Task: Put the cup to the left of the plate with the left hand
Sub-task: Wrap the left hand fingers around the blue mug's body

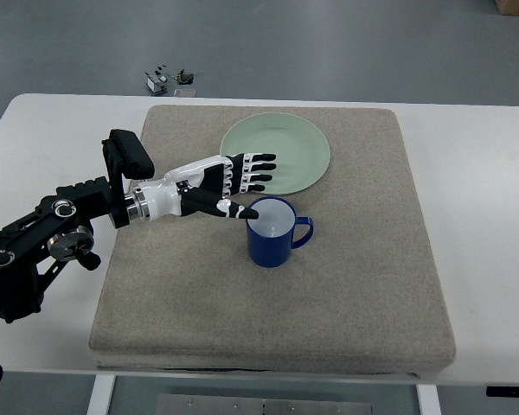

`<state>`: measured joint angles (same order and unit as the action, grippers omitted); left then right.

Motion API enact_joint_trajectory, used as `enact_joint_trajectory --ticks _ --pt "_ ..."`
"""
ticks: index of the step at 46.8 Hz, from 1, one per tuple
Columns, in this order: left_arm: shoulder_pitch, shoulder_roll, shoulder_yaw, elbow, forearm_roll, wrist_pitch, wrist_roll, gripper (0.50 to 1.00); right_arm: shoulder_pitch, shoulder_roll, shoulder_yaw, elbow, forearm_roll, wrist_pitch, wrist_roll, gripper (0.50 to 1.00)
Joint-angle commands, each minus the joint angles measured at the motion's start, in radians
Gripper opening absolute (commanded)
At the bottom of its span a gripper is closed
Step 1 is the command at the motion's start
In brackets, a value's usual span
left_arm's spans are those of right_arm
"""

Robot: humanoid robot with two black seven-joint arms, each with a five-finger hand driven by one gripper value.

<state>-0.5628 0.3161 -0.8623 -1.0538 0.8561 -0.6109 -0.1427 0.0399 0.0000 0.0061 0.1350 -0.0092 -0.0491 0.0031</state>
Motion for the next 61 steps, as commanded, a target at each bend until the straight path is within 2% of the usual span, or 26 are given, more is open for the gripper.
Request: enact_joint_trajectory --ticks 1,11,39,48,56,61 --pt "0.006 0.000 -0.001 -0.006 0.000 0.000 -0.001 0.999 0.000 0.000 0.000 0.000 0.000 0.000 0.000 0.934" --pt "0.014 0.000 0.000 -0.014 0.000 0.000 -0.020 0.999 0.000 0.000 0.000 0.000 0.000 0.000 0.000 0.934" --pt "0.049 0.015 -0.012 -0.046 0.023 0.000 -0.020 0.999 0.000 0.000 0.000 0.000 0.000 0.000 0.000 0.934" --pt "0.049 0.023 -0.047 -0.087 0.021 0.000 -0.031 0.999 0.000 0.000 0.000 0.000 0.000 0.000 0.000 0.934" --pt "0.058 0.078 -0.052 -0.172 0.023 0.000 -0.031 0.999 0.000 0.000 0.000 0.000 0.000 0.000 0.000 0.934" --pt "0.089 0.089 -0.052 -0.186 0.026 0.000 -0.031 0.999 0.000 0.000 0.000 0.000 0.000 0.000 0.000 0.934"
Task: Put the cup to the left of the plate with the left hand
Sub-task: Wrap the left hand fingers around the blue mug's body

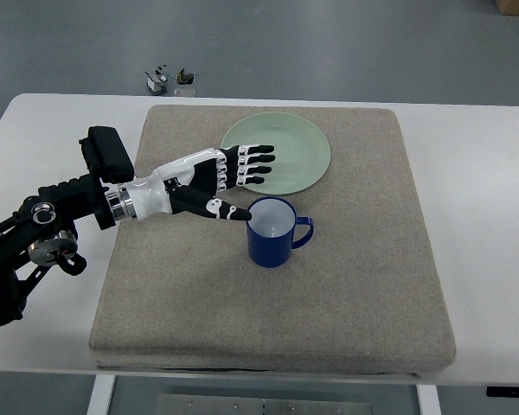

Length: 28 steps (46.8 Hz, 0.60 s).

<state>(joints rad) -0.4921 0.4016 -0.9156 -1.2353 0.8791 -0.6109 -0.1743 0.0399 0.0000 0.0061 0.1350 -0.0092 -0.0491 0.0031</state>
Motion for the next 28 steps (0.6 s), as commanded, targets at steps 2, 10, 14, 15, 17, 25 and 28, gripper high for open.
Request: enact_joint_trajectory --ticks 2,10,14,15,17,25,28 --pt "0.026 0.005 0.001 -0.004 0.012 0.000 0.001 0.999 0.000 0.000 0.000 0.000 0.000 0.000 0.000 0.934" --pt "0.052 -0.004 0.003 -0.004 0.067 0.000 0.001 0.999 0.000 0.000 0.000 0.000 0.000 0.000 0.000 0.934" --pt "0.056 -0.010 0.003 0.000 0.096 0.000 0.001 0.999 0.000 0.000 0.000 0.000 0.000 0.000 0.000 0.934" --pt "0.059 -0.012 0.003 0.002 0.106 0.000 0.001 0.999 0.000 0.000 0.000 0.000 0.000 0.000 0.000 0.934" --pt "0.060 -0.017 0.003 0.005 0.121 0.000 0.001 0.999 0.000 0.000 0.000 0.000 0.000 0.000 0.000 0.934" --pt "0.060 -0.081 0.004 0.043 0.161 0.000 0.001 0.999 0.000 0.000 0.000 0.000 0.000 0.000 0.000 0.934" --pt "0.060 -0.099 0.004 0.054 0.175 0.000 0.001 0.999 0.000 0.000 0.000 0.000 0.000 0.000 0.000 0.934"
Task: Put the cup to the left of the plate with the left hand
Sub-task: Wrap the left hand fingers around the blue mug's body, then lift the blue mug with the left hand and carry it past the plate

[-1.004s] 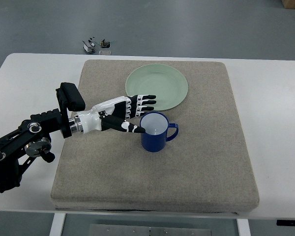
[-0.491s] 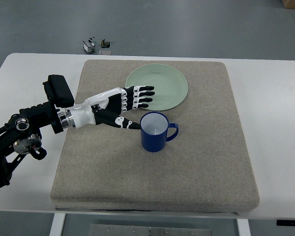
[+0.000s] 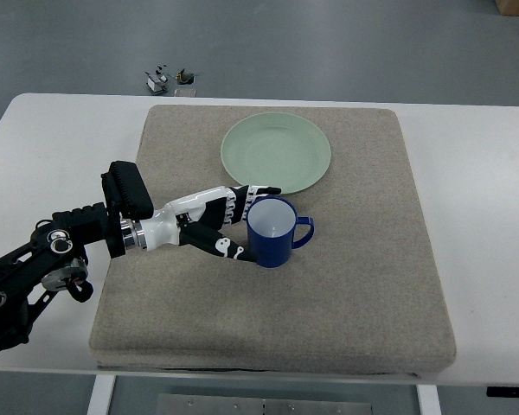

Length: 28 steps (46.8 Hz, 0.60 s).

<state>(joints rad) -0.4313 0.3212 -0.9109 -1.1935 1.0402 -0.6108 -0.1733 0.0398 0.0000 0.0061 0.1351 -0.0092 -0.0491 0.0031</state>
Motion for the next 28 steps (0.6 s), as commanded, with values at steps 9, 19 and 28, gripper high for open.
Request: enact_joint_trajectory --ticks 9,19,28 --pt "-0.009 -0.051 0.010 0.041 0.023 0.000 0.003 0.999 0.000 0.000 0.000 0.000 0.000 0.000 0.000 0.934" --pt "-0.009 -0.074 0.012 0.049 0.024 0.000 0.003 1.000 0.000 0.000 0.000 0.000 0.000 0.000 0.000 0.934" --pt "-0.009 -0.094 0.012 0.069 0.024 0.000 0.005 1.000 0.000 0.000 0.000 0.000 0.000 0.000 0.000 0.934"
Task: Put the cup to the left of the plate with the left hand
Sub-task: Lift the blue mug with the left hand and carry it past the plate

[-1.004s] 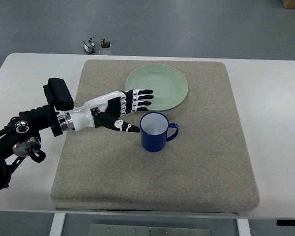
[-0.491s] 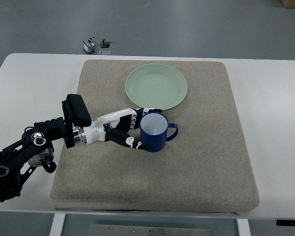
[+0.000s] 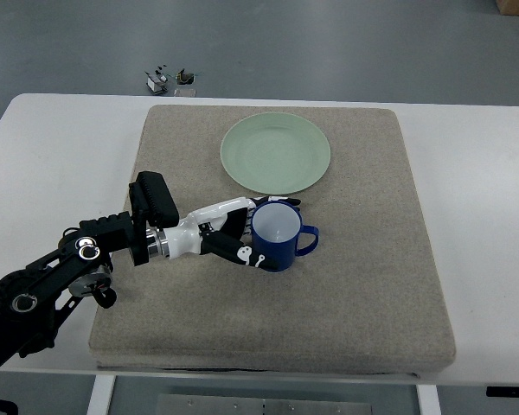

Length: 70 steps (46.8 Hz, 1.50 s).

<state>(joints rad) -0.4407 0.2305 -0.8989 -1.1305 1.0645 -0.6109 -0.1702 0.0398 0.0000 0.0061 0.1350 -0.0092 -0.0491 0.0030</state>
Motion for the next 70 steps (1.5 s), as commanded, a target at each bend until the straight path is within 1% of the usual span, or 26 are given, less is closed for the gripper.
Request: enact_joint_trajectory --ticks 1,16,21,22,26,28,29,32,34,37,40,43,52,56,60,64,70 --pt "-0.001 -0.003 0.000 0.008 0.000 0.000 0.000 1.000 0.000 0.000 0.000 0.000 0.000 0.000 0.000 0.934" --pt "-0.001 -0.019 0.000 0.012 0.002 0.000 0.001 0.999 0.000 0.000 0.000 0.000 0.000 0.000 0.000 0.934" --pt "-0.001 -0.025 0.000 0.012 0.002 0.000 0.000 0.977 0.000 0.000 0.000 0.000 0.000 0.000 0.000 0.934" --pt "-0.001 -0.025 0.000 0.011 0.002 0.000 0.000 0.962 0.000 0.000 0.000 0.000 0.000 0.000 0.000 0.934" --pt "-0.001 -0.025 0.000 0.006 0.003 0.000 0.000 0.842 0.000 0.000 0.000 0.002 0.000 0.000 0.000 0.934" --pt "-0.003 -0.025 0.000 0.003 0.002 0.000 0.000 0.810 0.000 0.000 0.000 0.000 0.000 0.000 0.000 0.934" --pt "-0.003 -0.025 0.000 0.003 0.003 0.000 0.000 0.784 0.000 0.000 0.000 0.000 0.000 0.000 0.000 0.934" --pt "-0.003 -0.025 0.000 0.001 0.005 0.000 0.000 0.662 0.000 0.000 0.000 0.000 0.000 0.000 0.000 0.934" --pt "-0.003 -0.025 0.000 0.001 0.011 0.000 0.000 0.621 0.000 0.000 0.000 0.000 0.000 0.000 0.000 0.934" --pt "-0.003 -0.025 0.000 0.001 0.017 0.000 -0.002 0.591 0.000 0.000 0.000 0.000 0.000 0.000 0.000 0.934" --pt "-0.003 -0.025 0.000 0.001 0.018 0.000 -0.002 0.581 0.000 0.000 0.000 0.000 0.000 0.000 0.000 0.934" --pt "-0.003 -0.025 -0.002 0.000 0.018 0.000 -0.002 0.555 0.000 0.000 0.000 0.000 0.000 0.000 0.000 0.934" --pt "-0.010 -0.014 -0.024 -0.015 0.008 0.000 -0.009 0.548 0.000 0.000 0.000 0.000 0.000 0.000 0.000 0.934" --pt "-0.023 -0.010 -0.073 -0.028 0.005 0.000 -0.028 0.500 0.000 0.000 0.000 0.000 0.000 0.000 0.000 0.934" --pt "-0.036 0.000 -0.135 -0.029 0.003 0.000 -0.045 0.500 0.000 0.000 0.000 0.000 0.000 0.000 0.000 0.934" --pt "-0.049 0.033 -0.190 -0.025 0.003 0.006 -0.055 0.500 0.000 0.000 0.000 0.000 0.000 0.000 0.000 0.934" --pt "-0.053 0.070 -0.267 0.003 0.002 0.006 -0.068 0.500 0.000 0.000 0.000 0.000 0.000 0.000 0.000 0.934"
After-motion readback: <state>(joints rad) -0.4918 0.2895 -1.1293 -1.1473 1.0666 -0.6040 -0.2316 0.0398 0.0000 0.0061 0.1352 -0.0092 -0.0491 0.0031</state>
